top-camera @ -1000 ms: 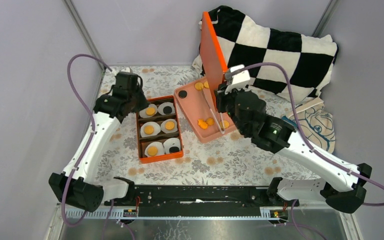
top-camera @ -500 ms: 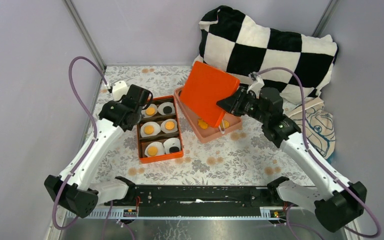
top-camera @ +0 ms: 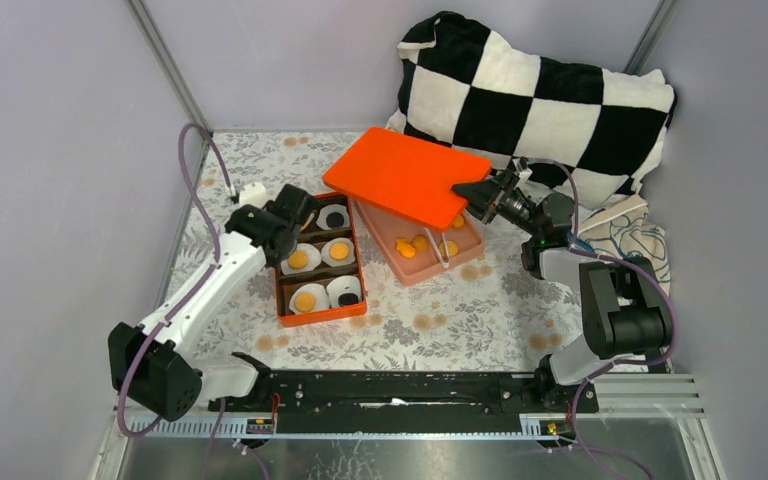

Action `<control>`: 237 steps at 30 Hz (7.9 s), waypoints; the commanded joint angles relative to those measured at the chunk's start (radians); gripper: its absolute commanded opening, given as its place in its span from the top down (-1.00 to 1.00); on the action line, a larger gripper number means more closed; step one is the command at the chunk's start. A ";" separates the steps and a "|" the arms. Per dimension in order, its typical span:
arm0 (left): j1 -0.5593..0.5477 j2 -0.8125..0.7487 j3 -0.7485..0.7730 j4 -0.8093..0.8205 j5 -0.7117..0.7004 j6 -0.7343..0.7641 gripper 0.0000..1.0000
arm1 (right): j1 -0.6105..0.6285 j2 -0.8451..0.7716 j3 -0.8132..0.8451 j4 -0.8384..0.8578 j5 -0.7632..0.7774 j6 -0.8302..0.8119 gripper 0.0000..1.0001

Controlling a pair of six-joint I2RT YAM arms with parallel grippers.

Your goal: Pack the cookies

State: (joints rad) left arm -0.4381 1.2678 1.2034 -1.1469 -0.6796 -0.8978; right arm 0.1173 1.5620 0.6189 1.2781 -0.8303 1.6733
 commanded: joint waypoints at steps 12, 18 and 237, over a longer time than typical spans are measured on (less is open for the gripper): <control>-0.178 0.058 -0.279 -0.179 0.088 -0.324 1.00 | -0.056 -0.003 0.164 0.432 -0.093 0.149 0.84; -0.317 0.089 -0.316 -0.255 0.088 -0.472 1.00 | -0.072 -0.008 0.191 0.431 -0.094 0.165 0.84; 0.057 -0.074 -0.332 0.531 0.397 0.077 1.00 | 0.294 -0.545 -0.052 -1.588 0.743 -0.911 0.42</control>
State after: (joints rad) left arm -0.5213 1.2671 0.7803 -0.4530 -0.2161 -0.8368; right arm 0.4133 0.9897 0.5171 -0.2302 -0.1612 0.7940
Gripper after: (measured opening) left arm 0.000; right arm 0.354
